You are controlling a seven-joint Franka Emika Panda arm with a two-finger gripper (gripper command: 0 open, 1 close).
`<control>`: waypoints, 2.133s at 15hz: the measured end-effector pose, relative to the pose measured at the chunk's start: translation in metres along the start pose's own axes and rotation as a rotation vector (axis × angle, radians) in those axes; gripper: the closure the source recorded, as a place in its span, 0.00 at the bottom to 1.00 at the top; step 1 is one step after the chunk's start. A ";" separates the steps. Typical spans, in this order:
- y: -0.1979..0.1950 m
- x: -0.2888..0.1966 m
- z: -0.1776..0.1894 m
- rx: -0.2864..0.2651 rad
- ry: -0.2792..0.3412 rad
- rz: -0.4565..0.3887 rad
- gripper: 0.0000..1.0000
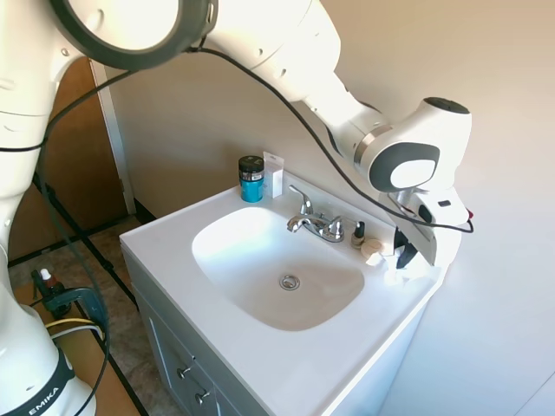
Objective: Throw the tissue in the trash bin
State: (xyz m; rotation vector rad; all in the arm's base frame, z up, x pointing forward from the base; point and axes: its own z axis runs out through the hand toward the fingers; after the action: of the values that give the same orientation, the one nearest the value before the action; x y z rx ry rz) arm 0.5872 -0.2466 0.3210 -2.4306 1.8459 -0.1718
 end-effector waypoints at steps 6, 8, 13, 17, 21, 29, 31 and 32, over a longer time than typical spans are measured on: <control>0.005 -0.109 -0.115 0.138 0.011 -0.132 1.00; -0.001 -0.178 -0.144 0.176 0.034 -0.186 1.00; -0.025 -0.353 -0.181 0.222 0.111 -0.316 1.00; -0.029 -0.475 -0.181 0.214 0.183 -0.416 1.00; -0.052 -0.553 -0.137 0.155 0.235 -0.484 1.00; -0.073 -0.664 -0.017 -0.029 0.120 -0.565 1.00; -0.073 -0.664 0.013 -0.078 0.091 -0.548 1.00; -0.075 -0.663 0.030 -0.094 0.076 -0.546 1.00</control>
State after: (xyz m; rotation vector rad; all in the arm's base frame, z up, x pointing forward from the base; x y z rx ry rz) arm 0.4869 0.4118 0.2767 -2.9742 1.1880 -0.2157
